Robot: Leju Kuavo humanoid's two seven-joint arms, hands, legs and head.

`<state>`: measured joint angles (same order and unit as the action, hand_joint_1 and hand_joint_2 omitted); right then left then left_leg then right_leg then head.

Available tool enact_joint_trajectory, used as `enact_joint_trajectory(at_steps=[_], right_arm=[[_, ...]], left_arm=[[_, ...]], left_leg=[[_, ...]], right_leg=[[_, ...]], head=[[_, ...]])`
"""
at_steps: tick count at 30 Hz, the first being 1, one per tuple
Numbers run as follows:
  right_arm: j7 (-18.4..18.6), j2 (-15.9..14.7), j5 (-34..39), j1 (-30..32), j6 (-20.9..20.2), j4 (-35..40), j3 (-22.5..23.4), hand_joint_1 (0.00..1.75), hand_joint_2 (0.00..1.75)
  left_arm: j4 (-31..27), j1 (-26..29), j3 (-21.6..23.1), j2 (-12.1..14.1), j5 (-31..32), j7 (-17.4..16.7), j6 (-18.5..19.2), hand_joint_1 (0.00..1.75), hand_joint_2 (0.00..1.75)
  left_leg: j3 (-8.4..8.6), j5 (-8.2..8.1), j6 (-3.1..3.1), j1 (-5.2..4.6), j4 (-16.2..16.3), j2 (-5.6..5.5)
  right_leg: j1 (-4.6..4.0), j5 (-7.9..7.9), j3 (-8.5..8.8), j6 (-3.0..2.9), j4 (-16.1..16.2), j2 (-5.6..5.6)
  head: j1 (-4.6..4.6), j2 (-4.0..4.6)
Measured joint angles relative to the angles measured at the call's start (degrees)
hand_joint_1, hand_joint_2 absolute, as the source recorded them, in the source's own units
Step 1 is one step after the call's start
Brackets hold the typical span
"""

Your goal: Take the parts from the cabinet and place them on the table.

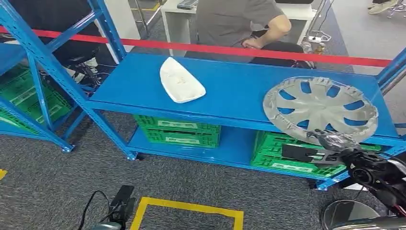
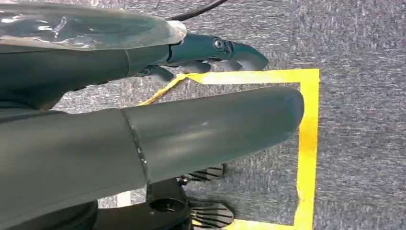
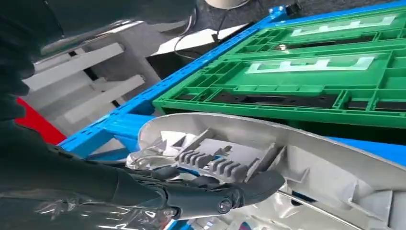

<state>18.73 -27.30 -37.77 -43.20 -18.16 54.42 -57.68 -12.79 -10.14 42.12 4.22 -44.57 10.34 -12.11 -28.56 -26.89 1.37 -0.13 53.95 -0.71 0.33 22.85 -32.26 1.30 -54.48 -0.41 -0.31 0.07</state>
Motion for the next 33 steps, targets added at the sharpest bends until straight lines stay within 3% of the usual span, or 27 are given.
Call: enact_joint_trajectory(at_steps=[12, 33], right_arm=[[4.3, -4.3, -0.8, 0.0, -2.0, 0.1, 0.6, 0.00, 1.75], [6.1, -8.2, -3.2, -0.1, -1.8, 0.5, 2.5, 0.00, 1.75]], left_arm=[[0.0, 0.0, 0.1, 0.2, 0.0, 0.0, 0.4, 0.00, 0.00], [0.0, -0.1, 0.1, 0.4, -0.2, 0.2, 0.6, 0.00, 0.00]], left_leg=[[-0.01, 0.09, 0.14, -0.09, 0.0, 0.00], [-0.06, 0.10, 0.17, -0.09, 0.0, 0.02]], right_leg=[[0.10, -0.20, 0.15, 0.29, 0.2, 0.00], [0.10, -0.23, 0.15, 0.34, 0.3, 0.00]], head=[[0.02, 0.00], [0.02, 0.00]])
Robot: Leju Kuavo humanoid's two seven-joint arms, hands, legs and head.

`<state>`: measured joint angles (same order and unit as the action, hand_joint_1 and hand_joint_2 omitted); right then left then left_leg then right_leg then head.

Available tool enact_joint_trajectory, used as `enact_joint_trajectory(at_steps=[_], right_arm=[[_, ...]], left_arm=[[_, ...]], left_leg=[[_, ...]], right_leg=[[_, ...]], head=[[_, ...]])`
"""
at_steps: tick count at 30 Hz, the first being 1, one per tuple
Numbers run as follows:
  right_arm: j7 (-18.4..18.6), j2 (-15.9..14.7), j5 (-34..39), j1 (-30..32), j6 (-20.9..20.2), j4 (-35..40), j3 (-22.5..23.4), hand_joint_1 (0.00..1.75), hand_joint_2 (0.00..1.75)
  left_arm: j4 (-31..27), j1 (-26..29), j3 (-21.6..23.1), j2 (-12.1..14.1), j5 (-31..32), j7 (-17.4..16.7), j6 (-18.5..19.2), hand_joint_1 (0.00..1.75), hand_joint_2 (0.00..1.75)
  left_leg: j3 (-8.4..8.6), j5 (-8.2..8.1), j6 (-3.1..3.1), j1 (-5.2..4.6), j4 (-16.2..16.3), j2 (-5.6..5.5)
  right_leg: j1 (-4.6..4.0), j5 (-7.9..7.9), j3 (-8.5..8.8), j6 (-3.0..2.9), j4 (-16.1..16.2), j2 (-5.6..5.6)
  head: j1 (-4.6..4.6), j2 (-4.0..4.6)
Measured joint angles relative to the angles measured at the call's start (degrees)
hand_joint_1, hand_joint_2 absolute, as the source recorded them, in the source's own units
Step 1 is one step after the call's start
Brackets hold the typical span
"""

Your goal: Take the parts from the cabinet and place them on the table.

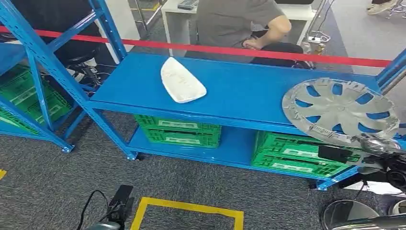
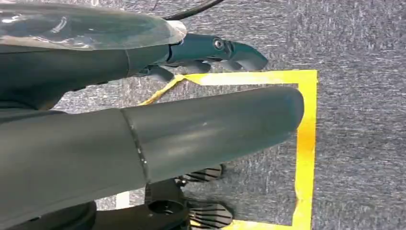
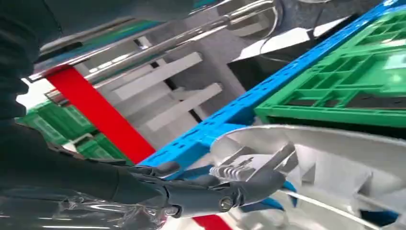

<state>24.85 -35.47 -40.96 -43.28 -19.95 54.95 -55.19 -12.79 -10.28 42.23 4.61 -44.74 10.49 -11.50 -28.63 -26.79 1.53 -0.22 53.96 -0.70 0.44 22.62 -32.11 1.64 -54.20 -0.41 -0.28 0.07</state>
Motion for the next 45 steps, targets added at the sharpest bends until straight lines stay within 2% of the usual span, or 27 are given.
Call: enact_joint_trajectory(at_steps=[8, 15, 23, 32, 45], right_arm=[[1.4, -1.5, -4.1, 0.0, 4.4, -0.4, 2.8, 0.00, 1.75], [-0.3, -1.9, -9.6, 1.0, 4.6, 1.0, 5.3, 0.00, 1.75], [0.3, -1.8, -13.1, 0.9, 4.4, 4.9, 6.4, 0.00, 1.75], [-0.3, -1.8, -13.9, 0.3, 3.6, 8.3, 8.1, 0.00, 1.75], [-3.0, -0.3, -13.0, 0.4, 5.0, 4.8, 8.1, 0.00, 1.75]], left_arm=[[0.0, -0.2, 0.0, 0.1, 0.1, 0.1, 0.0, 0.00, 0.00], [0.0, -0.2, 0.0, 0.1, 0.2, 0.1, 0.0, 0.00, 0.00], [0.0, -0.3, 0.6, 0.1, 0.2, 0.2, 0.0, 0.00, 0.00], [0.0, -0.3, 1.1, 0.1, 0.0, 0.5, 0.0, 0.00, 0.00], [0.0, -0.4, 1.4, 0.1, -0.3, 0.7, 0.6, 0.00, 0.00]], left_leg=[[-0.05, 0.00, 0.00, 0.00, 0.0, 0.00], [-0.11, 0.00, 0.00, 0.01, 0.0, 0.02], [-0.17, 0.03, 0.05, 0.02, 0.0, -0.01], [-0.18, 0.04, 0.06, 0.01, 0.0, -0.04], [-0.22, 0.04, 0.06, 0.02, 0.0, -0.04]], right_leg=[[0.00, 0.00, -0.08, 0.00, 0.0, 0.00], [0.00, 0.00, -0.09, 0.00, 0.0, 0.01], [0.00, 0.00, -0.09, 0.00, 0.0, 0.04], [0.00, 0.00, -0.10, 0.00, 0.0, 0.04], [0.00, 0.00, -0.15, 0.00, 0.0, 0.09]], head=[[0.00, 0.00], [-0.02, 0.00], [-0.02, 0.00], [-0.02, 0.00], [-0.02, 0.00]])
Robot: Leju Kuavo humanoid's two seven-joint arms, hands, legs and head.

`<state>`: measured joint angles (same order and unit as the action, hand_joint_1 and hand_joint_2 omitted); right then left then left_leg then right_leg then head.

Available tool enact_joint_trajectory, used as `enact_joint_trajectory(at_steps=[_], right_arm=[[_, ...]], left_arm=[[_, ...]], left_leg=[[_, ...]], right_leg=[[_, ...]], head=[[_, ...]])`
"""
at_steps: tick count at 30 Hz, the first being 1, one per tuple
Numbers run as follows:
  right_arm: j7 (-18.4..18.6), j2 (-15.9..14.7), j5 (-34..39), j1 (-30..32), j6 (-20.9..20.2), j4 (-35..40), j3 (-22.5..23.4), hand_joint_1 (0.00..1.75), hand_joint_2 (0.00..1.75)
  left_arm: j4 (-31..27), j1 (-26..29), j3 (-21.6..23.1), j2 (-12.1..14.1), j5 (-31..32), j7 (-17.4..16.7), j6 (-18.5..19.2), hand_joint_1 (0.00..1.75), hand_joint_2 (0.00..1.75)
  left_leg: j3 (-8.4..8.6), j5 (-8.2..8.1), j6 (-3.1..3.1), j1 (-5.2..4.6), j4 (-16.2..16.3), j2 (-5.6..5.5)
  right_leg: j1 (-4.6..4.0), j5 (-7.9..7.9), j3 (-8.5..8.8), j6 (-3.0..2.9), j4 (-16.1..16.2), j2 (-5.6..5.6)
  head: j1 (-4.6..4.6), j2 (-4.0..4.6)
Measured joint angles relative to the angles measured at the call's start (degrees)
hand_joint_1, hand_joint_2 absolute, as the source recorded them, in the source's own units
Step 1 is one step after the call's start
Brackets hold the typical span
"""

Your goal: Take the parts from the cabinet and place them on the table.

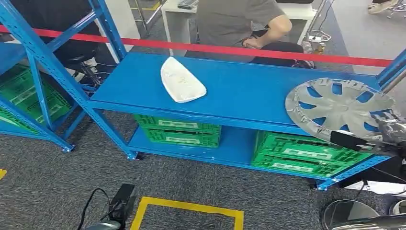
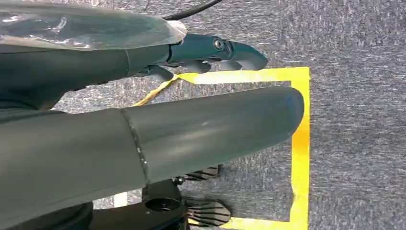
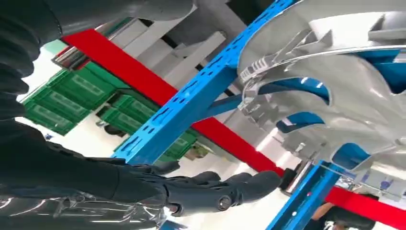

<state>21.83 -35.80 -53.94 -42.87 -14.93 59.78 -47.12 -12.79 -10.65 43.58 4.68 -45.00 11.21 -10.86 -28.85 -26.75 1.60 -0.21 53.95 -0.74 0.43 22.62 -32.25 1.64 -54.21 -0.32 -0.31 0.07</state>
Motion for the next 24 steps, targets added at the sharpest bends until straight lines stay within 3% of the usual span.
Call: enact_joint_trajectory(at_steps=[24], right_arm=[[-0.6, 1.7, 1.0, 0.0, 0.4, -3.7, 0.0, 0.00, 1.75]], left_arm=[[0.0, 0.0, 0.0, 0.0, 0.1, 0.0, 0.0, 0.00, 0.00]], left_leg=[[-0.04, 0.00, 0.00, 0.00, 0.0, -0.01]], right_leg=[[0.00, 0.00, -0.05, 0.00, 0.0, 0.00]], head=[[0.00, 0.00]])
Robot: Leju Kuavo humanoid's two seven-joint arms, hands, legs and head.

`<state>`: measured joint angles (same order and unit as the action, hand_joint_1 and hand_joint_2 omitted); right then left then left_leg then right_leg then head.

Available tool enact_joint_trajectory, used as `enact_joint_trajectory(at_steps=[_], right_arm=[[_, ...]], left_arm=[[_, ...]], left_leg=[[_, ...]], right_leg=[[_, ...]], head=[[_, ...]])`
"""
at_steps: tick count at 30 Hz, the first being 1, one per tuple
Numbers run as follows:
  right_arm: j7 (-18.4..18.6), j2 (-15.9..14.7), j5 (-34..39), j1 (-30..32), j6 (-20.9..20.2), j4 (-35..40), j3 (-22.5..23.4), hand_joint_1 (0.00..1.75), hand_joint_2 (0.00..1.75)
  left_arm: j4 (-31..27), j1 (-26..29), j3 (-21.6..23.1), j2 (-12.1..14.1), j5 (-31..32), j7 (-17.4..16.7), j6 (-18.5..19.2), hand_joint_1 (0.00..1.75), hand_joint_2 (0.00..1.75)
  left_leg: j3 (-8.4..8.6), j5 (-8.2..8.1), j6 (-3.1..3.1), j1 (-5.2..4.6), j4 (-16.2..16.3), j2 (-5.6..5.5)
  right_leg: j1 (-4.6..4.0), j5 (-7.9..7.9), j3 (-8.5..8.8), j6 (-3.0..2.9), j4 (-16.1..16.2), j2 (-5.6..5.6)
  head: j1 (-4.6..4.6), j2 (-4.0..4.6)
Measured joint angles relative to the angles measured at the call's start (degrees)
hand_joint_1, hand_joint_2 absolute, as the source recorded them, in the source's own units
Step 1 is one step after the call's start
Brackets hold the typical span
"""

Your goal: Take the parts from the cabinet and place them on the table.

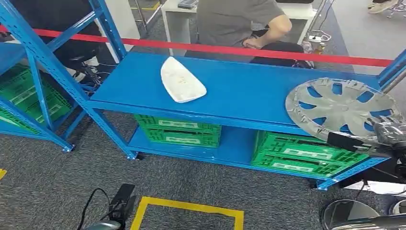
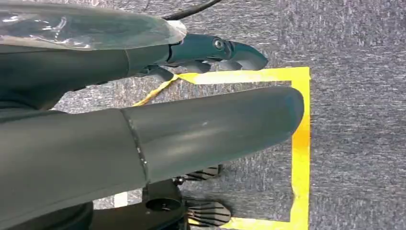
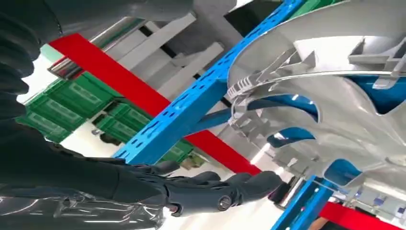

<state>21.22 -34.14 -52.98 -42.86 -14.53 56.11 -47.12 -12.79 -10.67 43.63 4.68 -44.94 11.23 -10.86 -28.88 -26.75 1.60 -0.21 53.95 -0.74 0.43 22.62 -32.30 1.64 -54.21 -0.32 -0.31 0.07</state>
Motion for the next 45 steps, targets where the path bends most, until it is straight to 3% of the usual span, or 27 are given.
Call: enact_joint_trajectory(at_steps=[15, 24, 35, 45], right_arm=[[-2.0, 1.1, 3.4, -0.4, 4.1, -9.6, 1.4, 0.00, 1.75], [-3.5, 1.7, 5.8, -0.6, 12.7, -14.2, 3.2, 0.00, 1.75], [-6.3, 3.4, 3.8, -1.6, 14.1, -17.5, 3.8, 0.00, 1.75], [-6.5, 5.1, 3.6, -3.0, 14.1, -18.5, 3.8, 0.00, 1.75]], left_arm=[[0.0, -0.4, 0.9, 0.0, 0.7, -0.7, 0.2, 0.00, 0.00], [0.0, -0.4, 1.0, 0.0, 0.7, -0.7, -0.1, 0.00, 0.00], [0.0, -0.4, 1.3, 0.0, 0.7, -0.7, -0.2, 0.00, 0.00], [0.0, -0.4, 1.4, 0.0, 0.7, -0.7, -0.4, 0.00, 0.00]], left_leg=[[-0.04, 0.00, 0.00, 0.00, 0.0, -0.02], [-0.06, 0.02, 0.03, 0.00, 0.0, -0.05], [-0.07, 0.02, 0.04, 0.00, 0.0, -0.04], [-0.07, 0.04, 0.05, 0.00, 0.0, -0.05]], right_leg=[[0.00, 0.00, -0.01, 0.00, 0.0, 0.03], [0.00, 0.00, -0.02, 0.00, 0.0, 0.03], [0.00, -0.01, -0.02, 0.00, 0.0, 0.04], [0.00, -0.01, -0.02, 0.00, 0.0, 0.03]], head=[[0.00, 0.00], [0.00, 0.00], [0.02, 0.00], [0.00, 0.00]])
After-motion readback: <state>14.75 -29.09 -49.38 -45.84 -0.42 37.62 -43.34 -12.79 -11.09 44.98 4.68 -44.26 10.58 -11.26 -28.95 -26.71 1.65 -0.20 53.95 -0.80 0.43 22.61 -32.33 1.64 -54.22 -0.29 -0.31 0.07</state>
